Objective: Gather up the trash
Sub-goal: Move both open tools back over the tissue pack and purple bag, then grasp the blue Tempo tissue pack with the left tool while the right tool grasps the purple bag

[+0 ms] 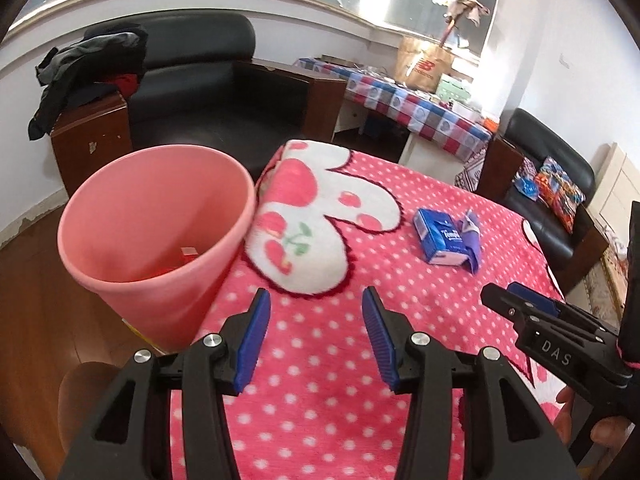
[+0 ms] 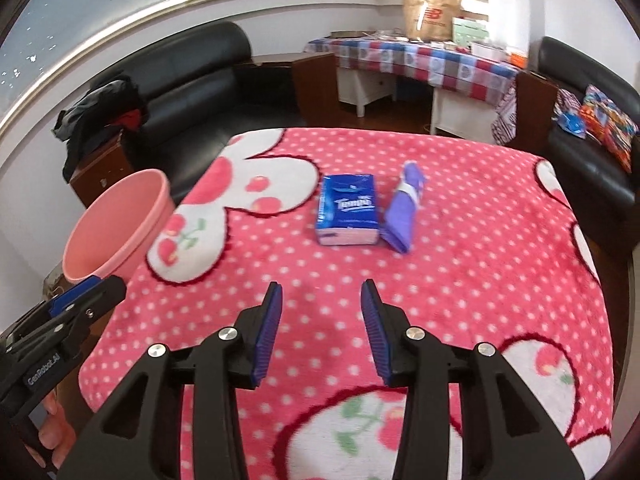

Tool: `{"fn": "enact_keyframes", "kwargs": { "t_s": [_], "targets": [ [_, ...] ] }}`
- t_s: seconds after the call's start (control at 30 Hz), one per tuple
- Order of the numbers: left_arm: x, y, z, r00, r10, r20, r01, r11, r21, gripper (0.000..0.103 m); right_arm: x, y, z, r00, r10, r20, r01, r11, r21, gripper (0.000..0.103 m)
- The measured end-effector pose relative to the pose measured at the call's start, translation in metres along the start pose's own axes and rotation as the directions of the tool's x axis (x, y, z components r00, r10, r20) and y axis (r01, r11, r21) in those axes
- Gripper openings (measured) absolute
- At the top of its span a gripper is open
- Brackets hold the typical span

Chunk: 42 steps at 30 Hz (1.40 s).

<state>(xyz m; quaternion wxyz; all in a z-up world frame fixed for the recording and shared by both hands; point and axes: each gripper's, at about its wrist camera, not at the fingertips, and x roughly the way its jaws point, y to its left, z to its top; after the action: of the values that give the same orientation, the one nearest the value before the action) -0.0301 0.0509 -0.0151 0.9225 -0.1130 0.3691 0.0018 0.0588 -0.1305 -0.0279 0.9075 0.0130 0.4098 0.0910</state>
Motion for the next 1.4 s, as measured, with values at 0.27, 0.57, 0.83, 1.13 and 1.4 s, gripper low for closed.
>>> {"fn": "enact_keyframes", "kwargs": {
  "t_s": [0.27, 0.57, 0.83, 1.13, 1.4],
  "targets": [
    [0.011, -0.016, 0.001, 1.000, -0.006, -0.023, 0.007, 1.000, 0.029, 0.047, 0.003, -0.019, -0.002, 1.000, -0.013, -0.001, 0.013, 0.999, 0.043, 0.042],
    [0.026, -0.035, 0.006, 0.999, -0.016, -0.044, 0.019, 0.998, 0.065, 0.047, 0.011, -0.033, 0.003, 1.000, -0.005, -0.006, 0.005, 0.998, 0.069, 0.042],
    [0.045, -0.052, 0.015, 0.997, -0.029, -0.068, 0.035, 0.995, 0.093, 0.047, 0.024, -0.042, 0.013, 1.000, 0.002, -0.007, -0.001, 0.996, 0.089, 0.042],
    [0.067, -0.071, 0.028, 0.996, -0.048, -0.070, 0.056, 0.992, 0.112, 0.047, 0.039, -0.053, 0.027, 1.000, -0.001, -0.003, 0.001, 0.993, 0.117, 0.042],
    [0.080, -0.076, 0.036, 0.995, -0.068, -0.072, 0.075, 0.991, 0.108, 0.047, 0.053, -0.059, 0.040, 1.000, 0.000, 0.004, 0.000, 0.990, 0.139, 0.042]
  ]
}}
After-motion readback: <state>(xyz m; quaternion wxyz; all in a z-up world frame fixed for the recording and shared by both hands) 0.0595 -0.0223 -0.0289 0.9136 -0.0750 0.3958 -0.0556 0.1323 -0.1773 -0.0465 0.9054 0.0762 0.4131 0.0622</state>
